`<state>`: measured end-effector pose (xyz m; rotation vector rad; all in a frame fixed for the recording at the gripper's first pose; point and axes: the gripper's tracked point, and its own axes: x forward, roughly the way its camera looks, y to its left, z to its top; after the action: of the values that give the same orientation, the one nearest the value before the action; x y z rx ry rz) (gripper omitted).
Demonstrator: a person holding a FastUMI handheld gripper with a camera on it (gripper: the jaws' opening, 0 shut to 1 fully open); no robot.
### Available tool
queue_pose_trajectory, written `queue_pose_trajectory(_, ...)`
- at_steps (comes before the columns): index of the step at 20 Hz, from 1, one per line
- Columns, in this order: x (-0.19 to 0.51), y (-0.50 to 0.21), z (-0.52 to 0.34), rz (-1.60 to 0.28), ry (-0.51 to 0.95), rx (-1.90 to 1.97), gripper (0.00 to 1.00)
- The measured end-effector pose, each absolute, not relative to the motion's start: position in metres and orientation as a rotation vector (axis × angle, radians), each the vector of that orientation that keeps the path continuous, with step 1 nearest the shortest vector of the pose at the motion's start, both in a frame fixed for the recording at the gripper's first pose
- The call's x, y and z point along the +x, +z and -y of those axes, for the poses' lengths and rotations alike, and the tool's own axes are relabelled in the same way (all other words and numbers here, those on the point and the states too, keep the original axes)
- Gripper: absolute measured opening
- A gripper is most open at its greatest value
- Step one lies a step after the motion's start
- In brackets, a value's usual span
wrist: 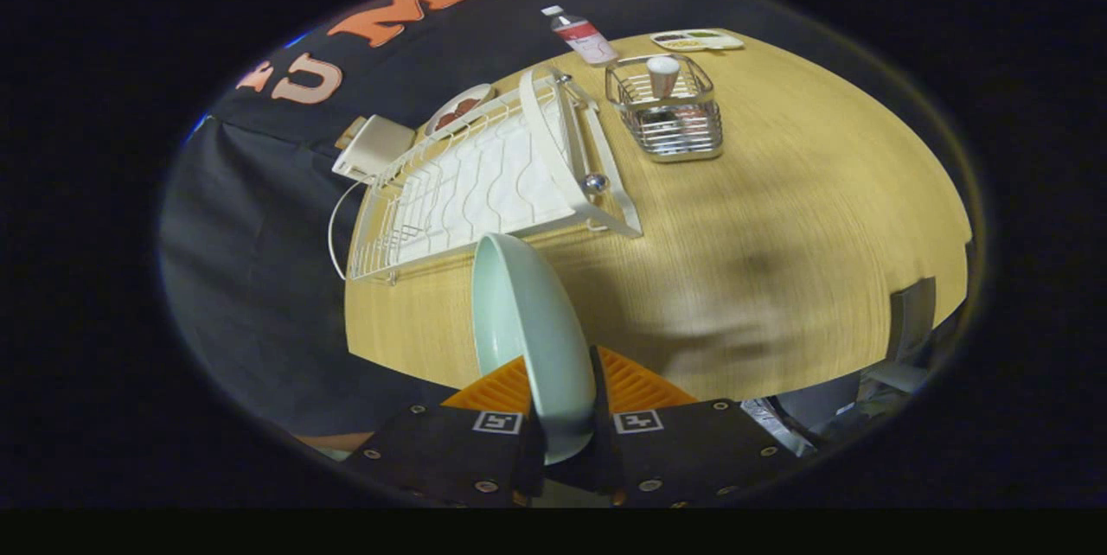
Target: Take the plate from the dish rack, then take the spoon from the basket and place it into the plate.
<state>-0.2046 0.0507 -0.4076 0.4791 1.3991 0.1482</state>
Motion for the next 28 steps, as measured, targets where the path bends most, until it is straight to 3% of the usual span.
queue_pose_trajectory(9, -0.202, -0.429, -0.063, -1.403, 0.169, 0.544, 0.25)
queue_pose_trajectory(16, -0.198, -0.448, -0.045, -1.385, 0.113, 0.438, 0.42)
queue_pose_trajectory(18, -0.184, -0.452, -0.029, -1.323, 0.06, 0.392, 0.48)
queue_pose_trajectory(28, -0.091, -0.386, 0.044, -0.801, -0.04, 0.292, 0.46)
